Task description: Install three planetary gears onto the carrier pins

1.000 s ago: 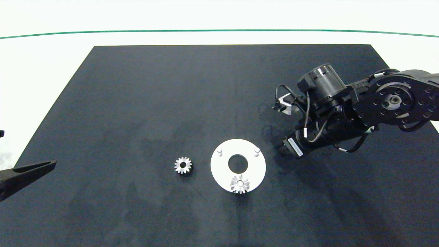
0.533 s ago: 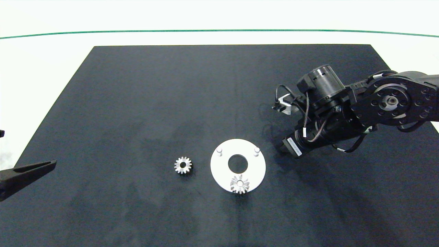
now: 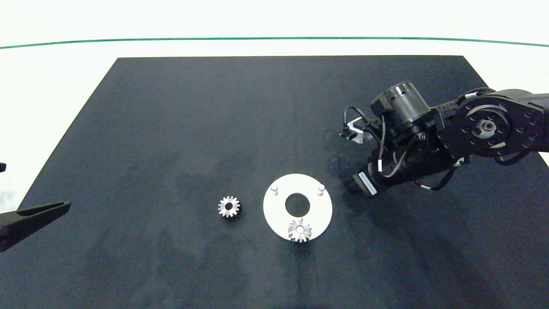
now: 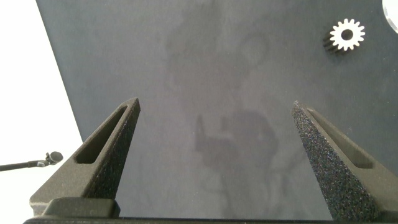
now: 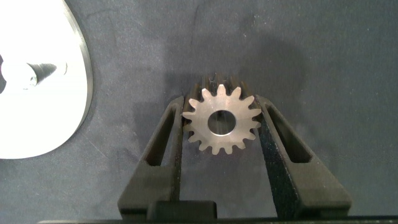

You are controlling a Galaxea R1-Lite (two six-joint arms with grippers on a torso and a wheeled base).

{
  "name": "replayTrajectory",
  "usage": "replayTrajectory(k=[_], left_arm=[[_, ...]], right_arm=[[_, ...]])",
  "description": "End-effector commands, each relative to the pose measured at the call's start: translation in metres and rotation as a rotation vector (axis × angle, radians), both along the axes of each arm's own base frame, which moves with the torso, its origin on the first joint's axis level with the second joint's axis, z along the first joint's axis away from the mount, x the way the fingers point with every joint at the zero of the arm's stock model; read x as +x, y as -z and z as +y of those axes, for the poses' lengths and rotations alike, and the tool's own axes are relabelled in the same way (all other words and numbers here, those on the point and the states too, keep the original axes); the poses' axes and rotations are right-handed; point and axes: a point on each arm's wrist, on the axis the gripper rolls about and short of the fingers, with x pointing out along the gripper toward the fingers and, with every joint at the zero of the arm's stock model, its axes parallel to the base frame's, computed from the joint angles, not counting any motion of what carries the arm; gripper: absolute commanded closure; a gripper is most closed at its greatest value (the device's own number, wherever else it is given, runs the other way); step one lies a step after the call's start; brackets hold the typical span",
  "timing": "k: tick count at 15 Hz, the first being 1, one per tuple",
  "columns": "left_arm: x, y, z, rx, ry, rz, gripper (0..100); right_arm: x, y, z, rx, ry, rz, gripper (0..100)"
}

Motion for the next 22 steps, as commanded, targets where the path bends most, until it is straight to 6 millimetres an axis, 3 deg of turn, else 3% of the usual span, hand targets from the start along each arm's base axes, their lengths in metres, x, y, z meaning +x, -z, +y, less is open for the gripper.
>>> replayTrajectory(k=[1,8,16,19,22], left_arm=[[0.000,0.000,0.000,0.002,0.000,0.003,0],[0.000,0.000,0.000,0.002,0.000,0.001,0],[0.000,0.000,0.000,0.001,0.000,0.001,0],[0.000,0.000,0.000,0.001,0.000,0.003,0],[0.000,0.000,0.000,0.001,-0.002,0.003,0]], right_arm=[[0.000,0.001,0.000,-0.004,-0.001,0.003,79],[-0.001,0.001,0.000,-0.001,-0.004,0.006,93],[-0.058,-0.045,0.019,0.024,-0.123,-0.125,93],[-0.067,-0.046,0.036,0.008,-0.160,-0.144,93],[-0.062,-0.038,0.046,-0.006,-0.173,-0.127,93]])
